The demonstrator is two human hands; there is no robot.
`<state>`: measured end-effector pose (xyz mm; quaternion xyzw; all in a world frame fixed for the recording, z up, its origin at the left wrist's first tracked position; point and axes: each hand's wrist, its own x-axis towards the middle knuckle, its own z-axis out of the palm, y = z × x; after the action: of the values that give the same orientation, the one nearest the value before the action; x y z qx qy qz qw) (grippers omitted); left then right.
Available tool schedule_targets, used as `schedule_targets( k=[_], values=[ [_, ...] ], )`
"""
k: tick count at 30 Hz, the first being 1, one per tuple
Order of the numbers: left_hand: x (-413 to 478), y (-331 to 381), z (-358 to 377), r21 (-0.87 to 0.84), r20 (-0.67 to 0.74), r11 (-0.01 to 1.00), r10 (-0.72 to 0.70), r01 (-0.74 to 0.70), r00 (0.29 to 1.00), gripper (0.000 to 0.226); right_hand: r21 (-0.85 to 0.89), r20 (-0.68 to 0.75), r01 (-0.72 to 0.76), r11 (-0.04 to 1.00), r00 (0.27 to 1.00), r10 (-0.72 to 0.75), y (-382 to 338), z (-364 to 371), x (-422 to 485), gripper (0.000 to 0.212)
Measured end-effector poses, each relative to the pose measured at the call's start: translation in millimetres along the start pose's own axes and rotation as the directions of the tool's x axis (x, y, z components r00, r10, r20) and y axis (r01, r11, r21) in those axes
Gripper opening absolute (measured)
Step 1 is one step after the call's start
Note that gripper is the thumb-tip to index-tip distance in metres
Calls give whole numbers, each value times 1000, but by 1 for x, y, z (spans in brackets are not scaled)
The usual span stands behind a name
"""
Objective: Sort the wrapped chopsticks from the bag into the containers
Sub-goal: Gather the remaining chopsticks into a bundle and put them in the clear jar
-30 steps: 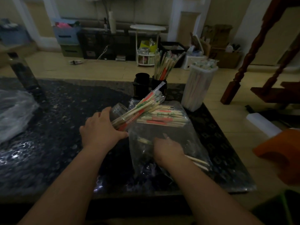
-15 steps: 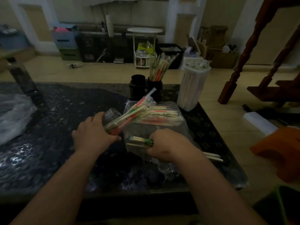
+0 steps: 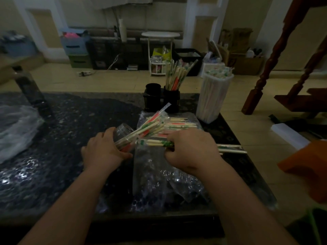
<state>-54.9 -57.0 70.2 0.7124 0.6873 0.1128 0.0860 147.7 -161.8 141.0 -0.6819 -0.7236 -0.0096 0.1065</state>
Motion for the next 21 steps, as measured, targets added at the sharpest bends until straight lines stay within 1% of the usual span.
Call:
schedule_targets(
  k=[2,4,5,6,7,8,9,10,11,12,13,15,16,17,19,21],
  values=[
    [-2,0,1,-14,0,1000,16,-16,1000,102,-36,-53,9,999,999,-11,0,7,4,20],
    [-3,2,1,-16,0,999,29,-29,1000,102,-36,-124,22,999,992,-26,1,13,8,22],
    [-4,3,1,-17,3,999,33,-33,999,101,-20,-174,39,999,984,-42,3,16,10,25],
    [-4,3,1,-19,10,999,36,-36,999,101,24,-252,61,998,966,-53,4,20,11,31],
    [-4,4,0,-22,18,999,40,-40,999,100,120,-356,94,988,933,-46,4,26,12,37],
    [-5,4,0,-24,23,999,46,-46,999,100,291,-462,131,948,887,19,4,31,12,42],
    [-5,3,-1,-22,24,998,54,-53,998,99,496,-532,171,851,835,142,4,33,12,47],
    [-5,3,-1,-16,21,998,62,-61,998,98,665,-544,204,718,791,279,4,34,15,51],
    [-5,2,0,-3,15,998,68,-67,998,98,769,-527,237,594,760,380,5,35,17,54],
    [-5,1,1,13,7,997,70,-70,998,98,808,-528,265,526,723,446,4,36,18,55],
    [-5,1,2,26,2,997,70,-70,998,99,816,-538,276,509,683,493,3,35,19,54],
    [-4,0,4,31,-1,997,71,-70,998,100,833,-525,249,493,635,566,2,36,21,51],
    [-4,0,4,28,1,997,72,-72,997,100,864,-482,223,452,629,610,3,38,22,48],
    [-4,0,4,25,3,997,70,-70,998,100,902,-415,196,384,633,654,4,39,24,43],
    [-3,0,4,18,1,998,61,-61,998,100,963,-267,158,216,633,727,5,39,28,40],
    [-3,0,4,33,-13,998,54,-54,998,101,982,-167,168,83,580,798,7,37,30,41]
  ],
)
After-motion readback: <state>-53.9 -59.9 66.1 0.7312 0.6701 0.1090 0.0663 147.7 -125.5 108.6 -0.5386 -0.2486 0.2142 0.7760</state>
